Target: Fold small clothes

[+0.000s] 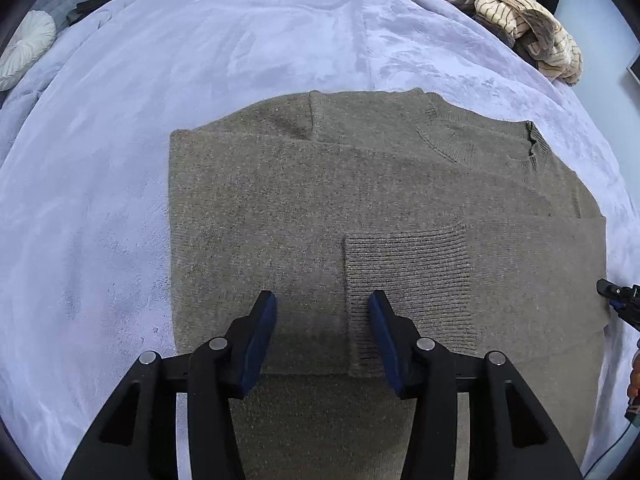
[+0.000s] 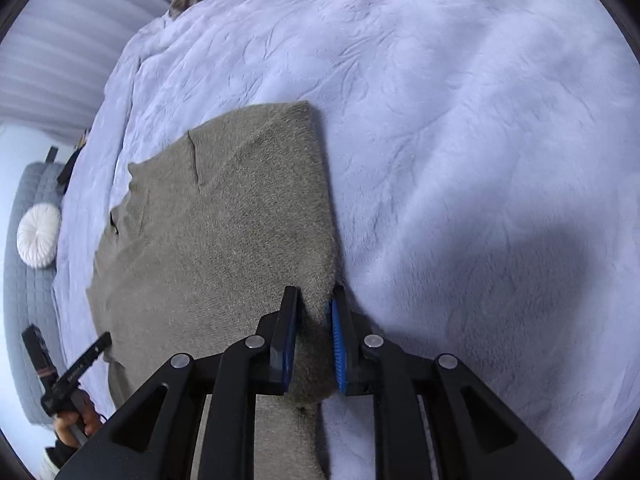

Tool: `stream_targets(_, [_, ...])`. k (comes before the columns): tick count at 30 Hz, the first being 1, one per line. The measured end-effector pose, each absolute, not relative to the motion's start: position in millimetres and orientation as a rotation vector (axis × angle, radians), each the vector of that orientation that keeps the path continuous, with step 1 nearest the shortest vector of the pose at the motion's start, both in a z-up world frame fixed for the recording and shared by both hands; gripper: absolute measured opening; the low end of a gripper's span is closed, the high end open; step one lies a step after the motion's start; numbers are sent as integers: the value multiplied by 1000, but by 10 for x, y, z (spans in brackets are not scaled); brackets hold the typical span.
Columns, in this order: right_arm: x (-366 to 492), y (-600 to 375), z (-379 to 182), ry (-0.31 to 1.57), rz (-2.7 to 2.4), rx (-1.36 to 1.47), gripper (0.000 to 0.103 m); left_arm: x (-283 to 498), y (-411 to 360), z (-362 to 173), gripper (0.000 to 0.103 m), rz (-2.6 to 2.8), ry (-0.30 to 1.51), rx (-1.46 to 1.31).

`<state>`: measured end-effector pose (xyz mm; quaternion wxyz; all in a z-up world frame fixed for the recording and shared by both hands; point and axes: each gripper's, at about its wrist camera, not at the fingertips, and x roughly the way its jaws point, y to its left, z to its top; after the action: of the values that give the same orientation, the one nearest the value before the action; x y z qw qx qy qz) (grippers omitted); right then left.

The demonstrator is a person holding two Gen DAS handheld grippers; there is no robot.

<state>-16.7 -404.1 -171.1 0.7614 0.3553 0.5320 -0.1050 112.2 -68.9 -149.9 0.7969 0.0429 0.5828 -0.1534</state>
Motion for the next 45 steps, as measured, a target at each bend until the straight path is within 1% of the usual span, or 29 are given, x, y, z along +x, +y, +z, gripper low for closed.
stream_targets(1, [-189,-4014,-1684,1163,-246,751,25,1111,-671,-1490,50,-330,1252,97])
stream_targets(3, [-243,-3956,-1613,1173,-271,701,33,1092,-629,-1460,50,-323,1258,97])
stream_targets(4, [-283,-3942,-1581,1174,-282,691,35,1082,-603,-1442,50,-321,1263,87])
stream_targets(6, [-393,-3925,-1514,1163,-302,696,43,1073,-542,-1406,50,-342,1282,30])
stream_targets(10, [-582,-3877,-1431,1152,-304,727,44,1160,-579,-1389,50,-428,1317,-86])
stream_targets(12, [-622,-3813,-1401,1146,-292,718,44,1236,-703,-1438,50,-457,1342,-72])
stream_targets(13, [-614,-3761,-1391,1144,-284,707,44,1258,-756,-1469,48,-456,1347,-54])
stream_targets(14, [-603,-3719,-1387,1148,-274,691,44,1270,-800,-1487,20,-456,1342,-36])
stream_targets(15, [-582,-3674,-1394,1155,-267,680,44,1276,-847,-1486,3,-453,1335,-9])
stream_targets(20, [-470,-3554,-1329,1133,-255,640,44,1301,-896,-1246,3,-477,1246,45])
stream_targets(23, [-403,-3547,-1403,1156,-253,624,44,1357,-900,-1368,4,-453,1277,100])
stream_targets(26, [-345,-3576,-1655,1250,-293,580,45,1290,-866,-1485,4,-428,1271,170])
stream_targets(29, [-376,-3644,-1680,1234,-279,627,45,1194,-837,-1471,4,-362,1246,271])
stream_targets(38, [-513,-3636,-1556,1244,-289,634,48,948,-362,-1306,4,-300,1282,156])
stream_targets(45, [-674,-3534,-1499,1263,-286,646,51,692,-335,-1292,4,-299,1322,139])
